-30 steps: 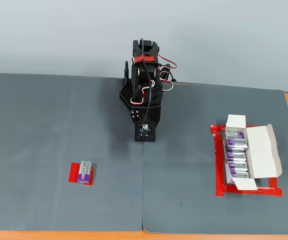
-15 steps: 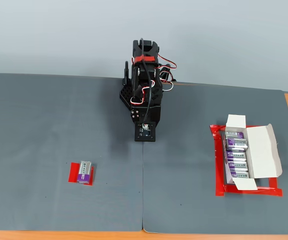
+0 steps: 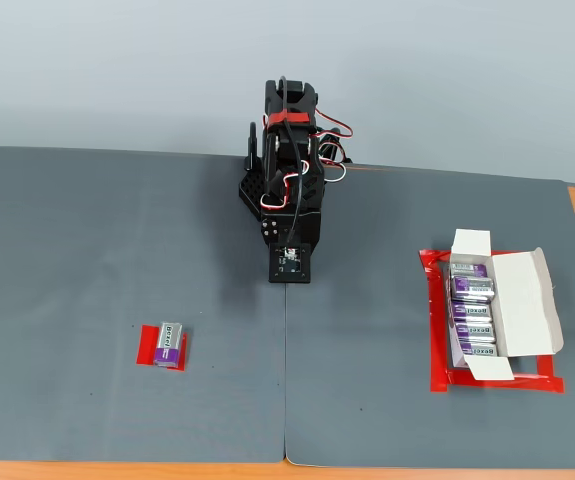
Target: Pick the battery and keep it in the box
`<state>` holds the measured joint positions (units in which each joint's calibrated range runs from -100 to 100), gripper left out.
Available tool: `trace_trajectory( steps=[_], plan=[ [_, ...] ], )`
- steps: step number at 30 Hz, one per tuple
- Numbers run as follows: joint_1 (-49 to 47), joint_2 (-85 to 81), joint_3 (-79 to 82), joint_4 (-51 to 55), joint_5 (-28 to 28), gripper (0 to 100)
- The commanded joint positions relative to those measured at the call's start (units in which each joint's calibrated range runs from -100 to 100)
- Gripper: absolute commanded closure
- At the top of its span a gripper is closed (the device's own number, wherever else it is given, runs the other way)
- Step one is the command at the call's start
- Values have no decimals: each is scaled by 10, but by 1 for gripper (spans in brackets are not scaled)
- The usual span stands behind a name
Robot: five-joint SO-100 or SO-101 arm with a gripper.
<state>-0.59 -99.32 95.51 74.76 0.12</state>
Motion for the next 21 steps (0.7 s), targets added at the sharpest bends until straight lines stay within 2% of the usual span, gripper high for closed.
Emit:
trace_trajectory(
  steps=[1, 5, 12, 21],
  plan=[
    [4, 7, -34, -2, 2, 98],
    [5, 51, -69, -7, 2, 98],
    [8, 226, -198, -86, 3, 98],
    [50, 387, -389, -83, 3, 98]
  ],
)
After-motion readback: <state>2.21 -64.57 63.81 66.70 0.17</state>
